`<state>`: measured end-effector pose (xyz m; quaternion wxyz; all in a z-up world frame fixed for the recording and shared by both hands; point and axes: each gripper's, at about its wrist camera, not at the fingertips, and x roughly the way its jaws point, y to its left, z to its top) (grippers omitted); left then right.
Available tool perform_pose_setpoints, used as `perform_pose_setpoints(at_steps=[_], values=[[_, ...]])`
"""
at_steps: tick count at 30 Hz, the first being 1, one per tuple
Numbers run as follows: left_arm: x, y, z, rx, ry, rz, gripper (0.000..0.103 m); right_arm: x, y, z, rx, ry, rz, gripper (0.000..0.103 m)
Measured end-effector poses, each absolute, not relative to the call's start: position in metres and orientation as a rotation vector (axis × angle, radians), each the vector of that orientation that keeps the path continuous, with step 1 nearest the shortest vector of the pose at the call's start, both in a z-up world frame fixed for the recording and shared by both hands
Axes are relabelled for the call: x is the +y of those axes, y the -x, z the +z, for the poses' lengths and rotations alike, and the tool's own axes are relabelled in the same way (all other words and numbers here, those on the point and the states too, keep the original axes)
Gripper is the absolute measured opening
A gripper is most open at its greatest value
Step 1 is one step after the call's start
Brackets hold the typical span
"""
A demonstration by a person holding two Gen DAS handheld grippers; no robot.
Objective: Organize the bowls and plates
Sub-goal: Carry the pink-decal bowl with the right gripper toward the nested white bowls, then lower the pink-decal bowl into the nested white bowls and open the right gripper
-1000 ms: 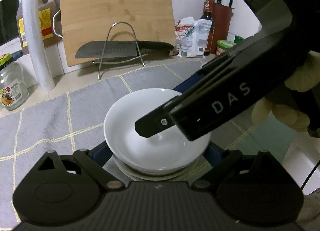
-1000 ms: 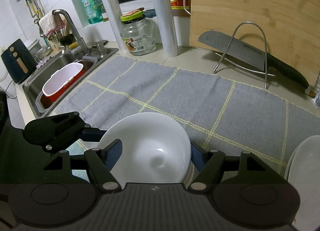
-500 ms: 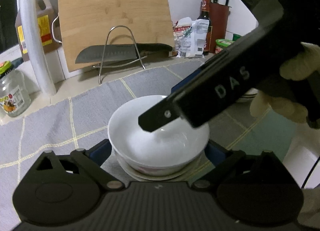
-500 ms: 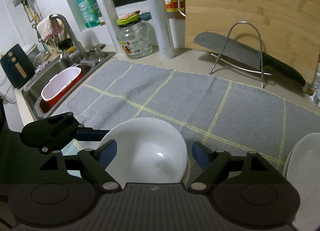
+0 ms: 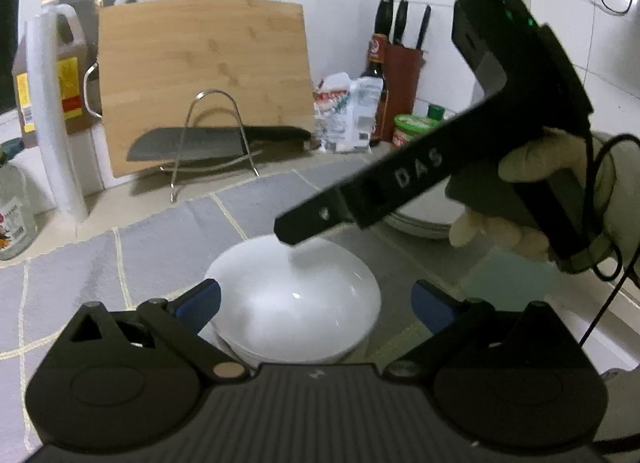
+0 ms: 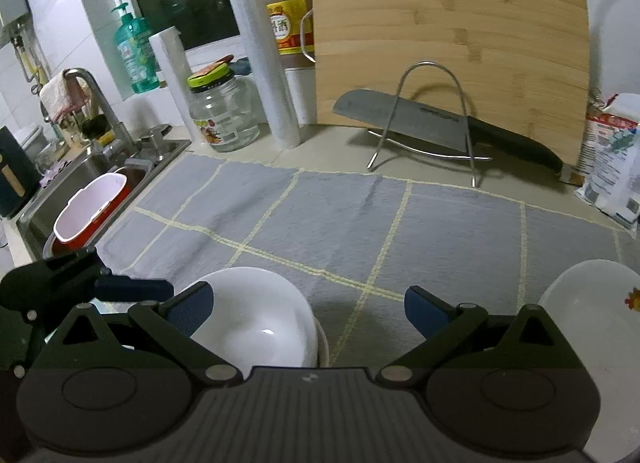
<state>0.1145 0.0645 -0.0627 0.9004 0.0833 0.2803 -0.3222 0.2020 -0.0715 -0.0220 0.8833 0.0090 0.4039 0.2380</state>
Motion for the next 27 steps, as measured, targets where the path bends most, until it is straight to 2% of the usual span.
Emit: perform_pose_setpoints(at_steps=[14,21,27], values=[[0.100,-0.107,-0.056,0.571,-0.206,-0.606,0.101,-0.093,-0.184,-0.015,0.802,0.017,0.490,0.103],[0.112,-0.107,-0.090,0.708,-0.299,-0.613,0.101,-0.102,-0.161,-0.021,0.835,0.130,0.586,0.103],[0.095,-0.118,-0.121,0.766,-0.312,-0.638,0.101,-0.089,-0.156,-0.059,0.888,0.266,0.582,0.103]])
